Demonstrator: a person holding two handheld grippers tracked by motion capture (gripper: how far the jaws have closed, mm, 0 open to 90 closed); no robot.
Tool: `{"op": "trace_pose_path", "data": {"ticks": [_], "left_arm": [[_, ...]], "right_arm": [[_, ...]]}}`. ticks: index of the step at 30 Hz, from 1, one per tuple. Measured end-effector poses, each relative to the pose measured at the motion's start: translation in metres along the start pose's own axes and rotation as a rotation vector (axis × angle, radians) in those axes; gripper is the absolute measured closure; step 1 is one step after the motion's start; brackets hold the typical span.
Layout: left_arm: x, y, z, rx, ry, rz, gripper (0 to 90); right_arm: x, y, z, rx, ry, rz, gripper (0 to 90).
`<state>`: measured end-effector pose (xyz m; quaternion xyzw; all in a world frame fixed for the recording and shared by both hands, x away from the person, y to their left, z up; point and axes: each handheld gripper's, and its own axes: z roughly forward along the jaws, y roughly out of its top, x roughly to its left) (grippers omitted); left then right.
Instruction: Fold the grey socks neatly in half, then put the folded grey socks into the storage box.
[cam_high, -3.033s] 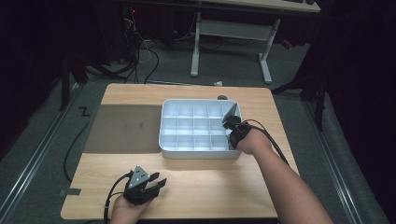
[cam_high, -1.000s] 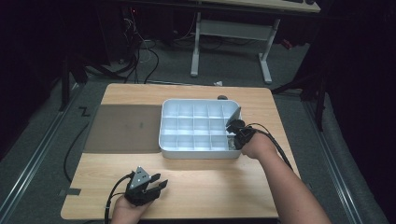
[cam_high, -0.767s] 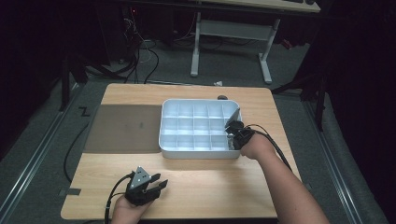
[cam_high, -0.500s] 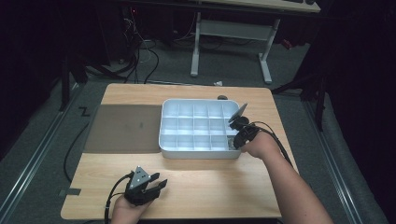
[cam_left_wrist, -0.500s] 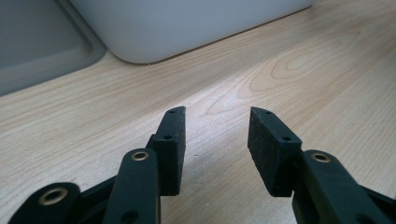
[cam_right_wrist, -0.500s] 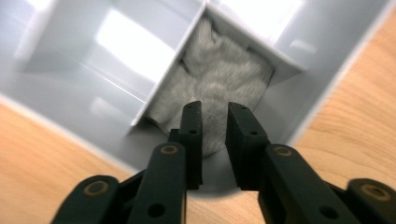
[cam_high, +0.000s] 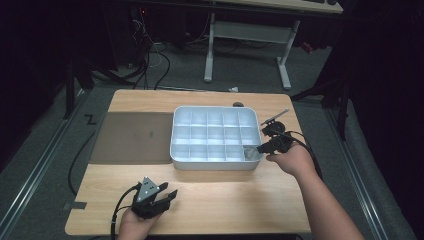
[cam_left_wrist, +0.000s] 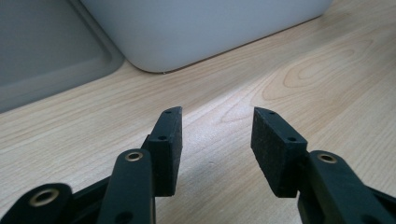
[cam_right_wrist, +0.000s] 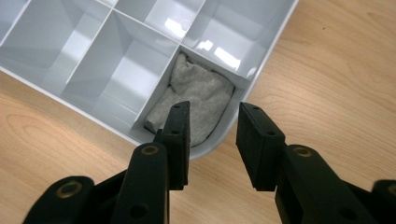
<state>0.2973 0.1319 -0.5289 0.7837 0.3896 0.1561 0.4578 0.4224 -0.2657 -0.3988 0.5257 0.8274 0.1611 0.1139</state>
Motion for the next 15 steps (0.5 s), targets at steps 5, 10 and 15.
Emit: {"op": "trace_pose_path", "data": {"ticks": [5,10,15], "left_arm": [[0.001,0.000,0.000,-0.007,0.012,0.001,52.4],[0.000,0.002,0.001,-0.013,0.013,0.003,50.2],[0.001,0.001,0.003,-0.009,0.016,0.003,48.9]], "right_arm": [[-0.004,-0.009,0.000,-0.027,0.011,0.013,62.7],[-0.006,-0.021,-0.003,-0.082,0.019,0.015,57.4],[-0.006,-0.033,-0.006,-0.128,-0.015,-0.007,54.8]]}}
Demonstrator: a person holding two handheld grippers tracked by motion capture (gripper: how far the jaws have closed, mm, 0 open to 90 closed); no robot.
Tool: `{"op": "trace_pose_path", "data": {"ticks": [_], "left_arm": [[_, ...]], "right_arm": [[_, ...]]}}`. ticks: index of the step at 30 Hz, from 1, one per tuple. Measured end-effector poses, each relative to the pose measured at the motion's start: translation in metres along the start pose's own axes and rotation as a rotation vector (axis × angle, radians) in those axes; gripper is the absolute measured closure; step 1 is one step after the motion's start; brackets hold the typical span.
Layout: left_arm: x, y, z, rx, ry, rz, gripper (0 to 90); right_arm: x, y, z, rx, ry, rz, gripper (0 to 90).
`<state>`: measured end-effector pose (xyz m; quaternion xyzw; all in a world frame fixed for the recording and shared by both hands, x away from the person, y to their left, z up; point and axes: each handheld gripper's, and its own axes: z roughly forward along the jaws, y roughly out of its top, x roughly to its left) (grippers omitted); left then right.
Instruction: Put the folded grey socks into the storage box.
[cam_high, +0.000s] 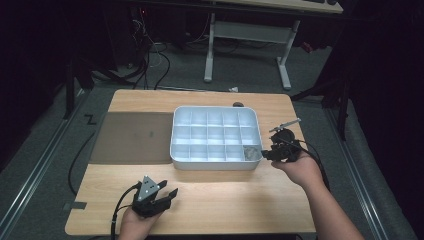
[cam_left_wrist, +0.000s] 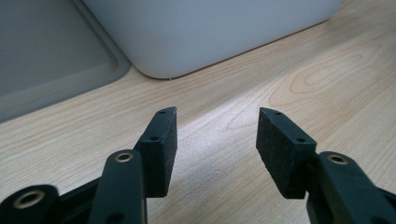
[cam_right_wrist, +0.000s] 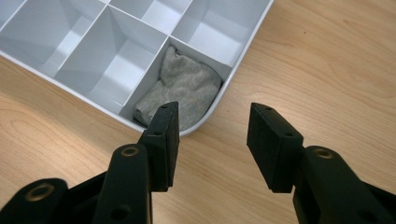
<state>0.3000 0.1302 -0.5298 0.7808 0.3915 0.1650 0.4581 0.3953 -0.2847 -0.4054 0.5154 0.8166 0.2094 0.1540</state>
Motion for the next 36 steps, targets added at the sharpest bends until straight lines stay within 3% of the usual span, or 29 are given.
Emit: {"op": "trace_pose_path", "data": {"ticks": [3,5,6,7,9,13,18,22,27,31,36], "left_arm": [[0.001,0.000,-0.001,0.001,-0.002,-0.004,46.3],[0.000,0.000,-0.002,-0.004,-0.003,-0.002,44.2],[0.000,0.000,-0.002,-0.005,-0.006,0.001,43.3],[0.000,0.000,-0.003,-0.005,-0.008,0.004,42.2],[-0.002,0.000,-0.004,-0.011,-0.007,0.008,40.8],[-0.004,0.000,-0.004,-0.019,-0.006,0.004,39.0],[-0.003,-0.001,-0.003,-0.012,0.002,0.003,38.1],[-0.001,-0.002,-0.004,-0.019,0.008,-0.004,37.9],[0.000,-0.002,-0.004,-0.021,0.013,-0.003,37.8],[0.000,-0.003,-0.002,-0.015,0.009,0.001,37.8],[-0.002,-0.002,-0.002,-0.017,0.000,-0.006,37.9]], "right_arm": [[-0.003,-0.006,-0.002,-0.035,0.008,0.038,53.9],[-0.002,-0.010,-0.003,-0.054,-0.018,0.027,52.5],[-0.001,-0.013,-0.003,-0.080,-0.013,0.021,52.7],[-0.001,-0.018,-0.002,-0.104,0.014,0.044,51.9],[0.003,-0.025,-0.001,-0.122,-0.006,0.029,49.8],[0.006,-0.044,0.001,-0.203,0.055,0.063,49.0],[0.009,-0.069,0.007,-0.273,0.094,0.043,47.2],[0.014,-0.089,0.016,-0.335,0.097,0.031,44.6],[0.028,-0.112,0.027,-0.406,0.080,-0.004,42.9],[0.041,-0.123,0.034,-0.431,0.081,-0.037,39.6],[0.061,-0.136,0.039,-0.472,0.079,-0.024,38.9]]}}
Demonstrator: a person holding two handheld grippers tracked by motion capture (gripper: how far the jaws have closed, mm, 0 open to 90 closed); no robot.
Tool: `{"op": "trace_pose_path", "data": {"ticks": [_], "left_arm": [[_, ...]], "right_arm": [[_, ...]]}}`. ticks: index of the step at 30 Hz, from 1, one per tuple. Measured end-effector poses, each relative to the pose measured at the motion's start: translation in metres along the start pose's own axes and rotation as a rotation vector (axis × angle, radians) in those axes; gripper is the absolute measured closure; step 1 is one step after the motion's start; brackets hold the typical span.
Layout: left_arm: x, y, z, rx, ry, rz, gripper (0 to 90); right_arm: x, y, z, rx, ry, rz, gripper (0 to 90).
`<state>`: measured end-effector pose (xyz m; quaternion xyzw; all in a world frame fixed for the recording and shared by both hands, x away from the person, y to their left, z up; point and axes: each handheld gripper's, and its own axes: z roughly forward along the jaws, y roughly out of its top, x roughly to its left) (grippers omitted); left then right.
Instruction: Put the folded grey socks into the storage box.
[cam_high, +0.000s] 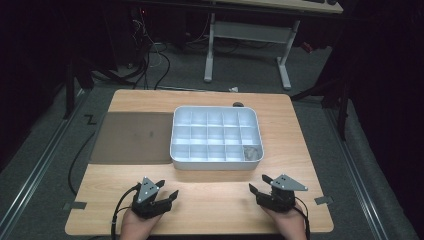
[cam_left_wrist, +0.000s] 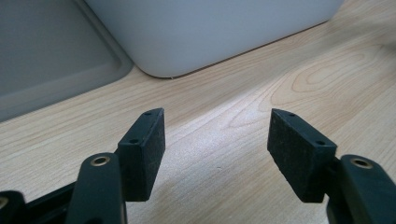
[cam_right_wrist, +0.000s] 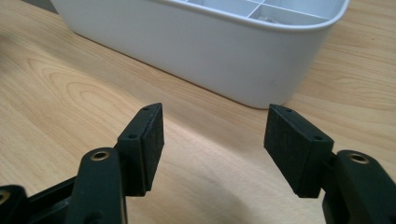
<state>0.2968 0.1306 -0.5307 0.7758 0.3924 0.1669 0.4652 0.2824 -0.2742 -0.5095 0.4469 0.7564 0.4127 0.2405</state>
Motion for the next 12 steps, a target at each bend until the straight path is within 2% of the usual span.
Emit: {"op": "trace_pose_path", "data": {"ticks": [2,3,4,5,7,10,12], "left_arm": [[-0.001,0.002,-0.002,-0.010,-0.016,-0.011,37.8],[-0.003,0.003,-0.003,-0.017,-0.012,0.006,37.9],[-0.004,0.003,-0.004,-0.018,-0.008,0.018,37.9],[-0.005,0.003,-0.004,-0.018,-0.007,0.024,37.9],[-0.005,0.003,-0.005,-0.022,-0.014,0.021,37.9],[-0.003,0.005,-0.006,-0.024,-0.016,0.021,37.8],[-0.002,0.005,-0.007,-0.026,-0.017,0.024,37.9]], "right_arm": [[0.007,-0.006,-0.004,-0.028,-0.034,0.030,41.5],[0.009,-0.006,-0.006,-0.016,-0.019,0.025,39.8],[0.010,-0.007,-0.015,-0.038,-0.032,0.005,40.9],[0.010,-0.007,-0.015,-0.038,-0.032,0.005,40.9],[0.006,-0.009,-0.021,-0.063,-0.032,0.055,40.1],[0.002,-0.014,-0.020,-0.041,-0.041,0.065,39.4],[-0.002,-0.017,-0.020,-0.035,-0.040,0.090,39.3]]}}
